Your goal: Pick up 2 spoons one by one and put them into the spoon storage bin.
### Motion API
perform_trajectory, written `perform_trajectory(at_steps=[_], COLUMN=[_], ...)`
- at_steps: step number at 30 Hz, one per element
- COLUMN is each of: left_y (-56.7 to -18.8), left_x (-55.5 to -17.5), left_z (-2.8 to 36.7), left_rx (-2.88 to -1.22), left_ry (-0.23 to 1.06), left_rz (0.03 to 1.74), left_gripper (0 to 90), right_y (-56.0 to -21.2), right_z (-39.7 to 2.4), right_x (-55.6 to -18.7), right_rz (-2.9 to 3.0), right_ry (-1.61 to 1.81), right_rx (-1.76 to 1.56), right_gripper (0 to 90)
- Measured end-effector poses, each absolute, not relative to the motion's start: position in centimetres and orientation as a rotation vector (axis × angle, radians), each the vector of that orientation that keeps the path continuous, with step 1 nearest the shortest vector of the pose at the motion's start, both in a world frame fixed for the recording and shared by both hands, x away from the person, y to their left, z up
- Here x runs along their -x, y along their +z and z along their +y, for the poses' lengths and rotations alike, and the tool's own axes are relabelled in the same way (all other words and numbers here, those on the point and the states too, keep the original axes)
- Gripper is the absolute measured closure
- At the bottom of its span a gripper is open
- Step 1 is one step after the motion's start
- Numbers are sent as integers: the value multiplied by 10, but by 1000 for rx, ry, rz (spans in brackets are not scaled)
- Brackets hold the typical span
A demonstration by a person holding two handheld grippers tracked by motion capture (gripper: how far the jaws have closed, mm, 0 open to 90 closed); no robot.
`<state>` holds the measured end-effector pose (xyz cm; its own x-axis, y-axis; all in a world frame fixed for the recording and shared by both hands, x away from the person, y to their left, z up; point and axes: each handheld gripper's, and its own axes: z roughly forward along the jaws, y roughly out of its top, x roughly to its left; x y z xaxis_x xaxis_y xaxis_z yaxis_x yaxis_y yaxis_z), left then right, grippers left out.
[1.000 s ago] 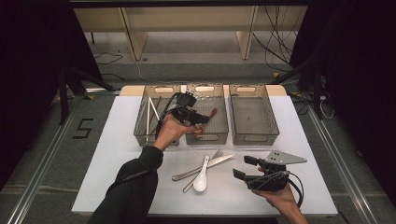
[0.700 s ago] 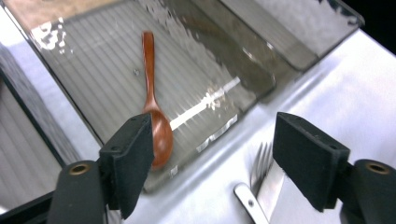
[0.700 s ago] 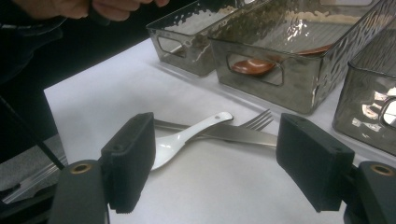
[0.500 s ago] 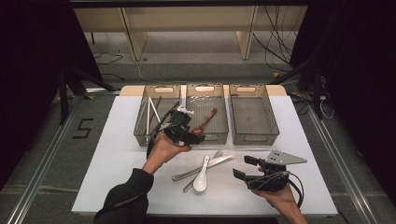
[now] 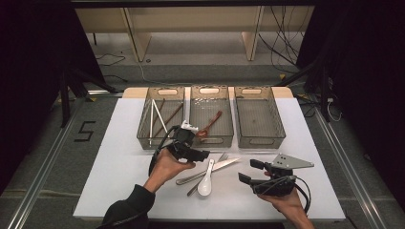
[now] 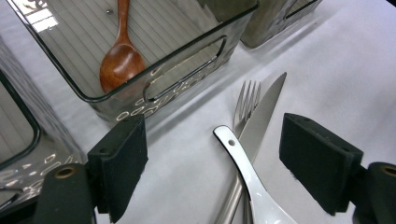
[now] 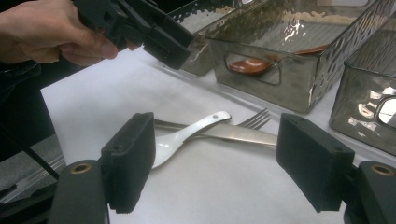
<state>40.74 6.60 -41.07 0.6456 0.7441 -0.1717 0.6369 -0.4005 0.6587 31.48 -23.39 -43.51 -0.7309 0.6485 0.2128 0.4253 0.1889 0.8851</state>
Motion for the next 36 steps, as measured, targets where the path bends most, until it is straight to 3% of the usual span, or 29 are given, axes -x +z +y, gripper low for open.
perform_trajectory(at_steps=[24, 36], left_y=[-440, -461], left_x=[-397, -395], left_z=[42, 29], left_rx=[-2253, -2343], left_ry=[146, 95], left_rz=[1068, 1049], left_gripper=[217, 280], right_y=[-436, -436], right_z=[-231, -231], right_x=[-314, -315], right_rz=[2267, 2267], right_ry=[1549, 1552], right_rx=[-1022, -1026], right_gripper=[293, 293])
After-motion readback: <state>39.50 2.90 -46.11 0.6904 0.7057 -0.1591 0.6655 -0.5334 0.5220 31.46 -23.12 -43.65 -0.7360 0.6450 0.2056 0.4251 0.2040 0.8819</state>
